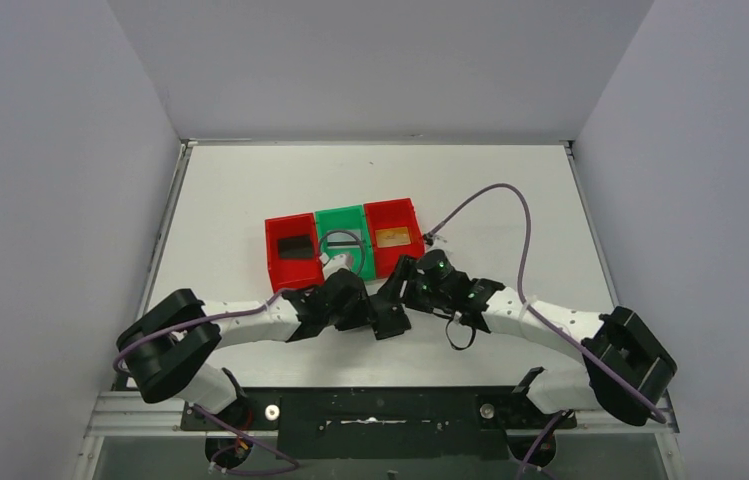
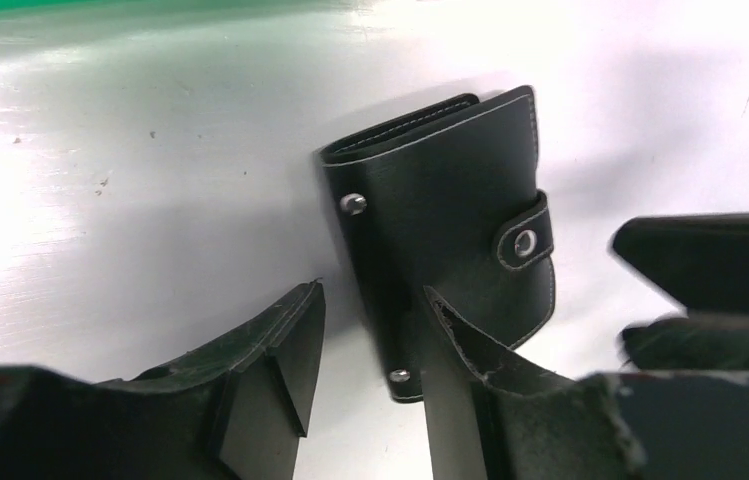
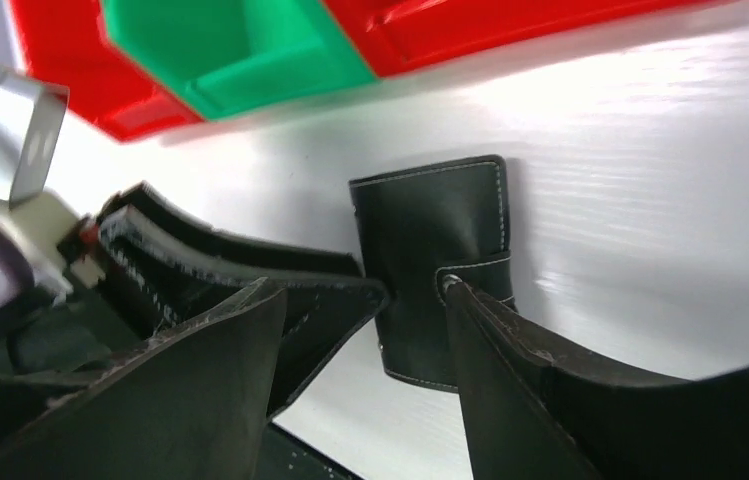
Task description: Take the credit cards out of the card holder
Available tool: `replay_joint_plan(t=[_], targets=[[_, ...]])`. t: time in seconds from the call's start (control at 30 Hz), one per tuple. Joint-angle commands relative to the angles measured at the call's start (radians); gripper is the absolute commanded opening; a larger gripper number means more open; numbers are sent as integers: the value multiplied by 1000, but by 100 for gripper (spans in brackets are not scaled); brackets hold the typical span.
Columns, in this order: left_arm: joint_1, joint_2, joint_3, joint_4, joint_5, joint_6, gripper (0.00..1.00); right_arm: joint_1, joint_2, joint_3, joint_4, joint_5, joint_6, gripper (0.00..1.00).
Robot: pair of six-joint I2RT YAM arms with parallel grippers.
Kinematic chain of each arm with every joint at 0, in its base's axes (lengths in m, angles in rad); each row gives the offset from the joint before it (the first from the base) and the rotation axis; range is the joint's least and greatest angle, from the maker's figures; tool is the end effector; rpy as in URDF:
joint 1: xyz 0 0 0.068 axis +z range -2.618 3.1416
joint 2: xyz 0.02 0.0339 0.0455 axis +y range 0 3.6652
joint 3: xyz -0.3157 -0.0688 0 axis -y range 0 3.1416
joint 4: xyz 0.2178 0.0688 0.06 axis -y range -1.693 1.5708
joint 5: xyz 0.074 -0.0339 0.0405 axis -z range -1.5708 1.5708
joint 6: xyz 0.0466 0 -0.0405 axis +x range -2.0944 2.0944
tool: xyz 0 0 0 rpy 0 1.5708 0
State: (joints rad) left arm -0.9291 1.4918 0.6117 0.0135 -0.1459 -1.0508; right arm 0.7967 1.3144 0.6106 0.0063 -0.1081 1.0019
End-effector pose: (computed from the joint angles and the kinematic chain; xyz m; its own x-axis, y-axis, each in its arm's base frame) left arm 0.1598 -0.2025 0.2070 -0.8656 -0.2760 -0.4178 -0.0301 0.8615 -0.5068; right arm 0.1621 0.1730 0.2464 -0.8895 0.2883 -0.3545 -0.0358 0.7295 0.6831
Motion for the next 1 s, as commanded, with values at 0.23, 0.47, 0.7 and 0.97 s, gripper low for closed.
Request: replay_joint_plan(t=[0.23, 0.47, 0.7, 0.97], targets=[[20, -71, 39, -156, -30, 56, 49, 13, -5, 198, -442, 260, 156, 51], [105, -84, 70, -99, 21, 134, 53, 13, 81, 237, -399, 194, 311, 47], [119, -20, 134, -49, 108, 209, 55, 15, 133, 231, -381, 161, 448, 47], [107, 67, 186, -90, 142, 245, 56, 2, 237, 280, -450, 117, 479, 48]])
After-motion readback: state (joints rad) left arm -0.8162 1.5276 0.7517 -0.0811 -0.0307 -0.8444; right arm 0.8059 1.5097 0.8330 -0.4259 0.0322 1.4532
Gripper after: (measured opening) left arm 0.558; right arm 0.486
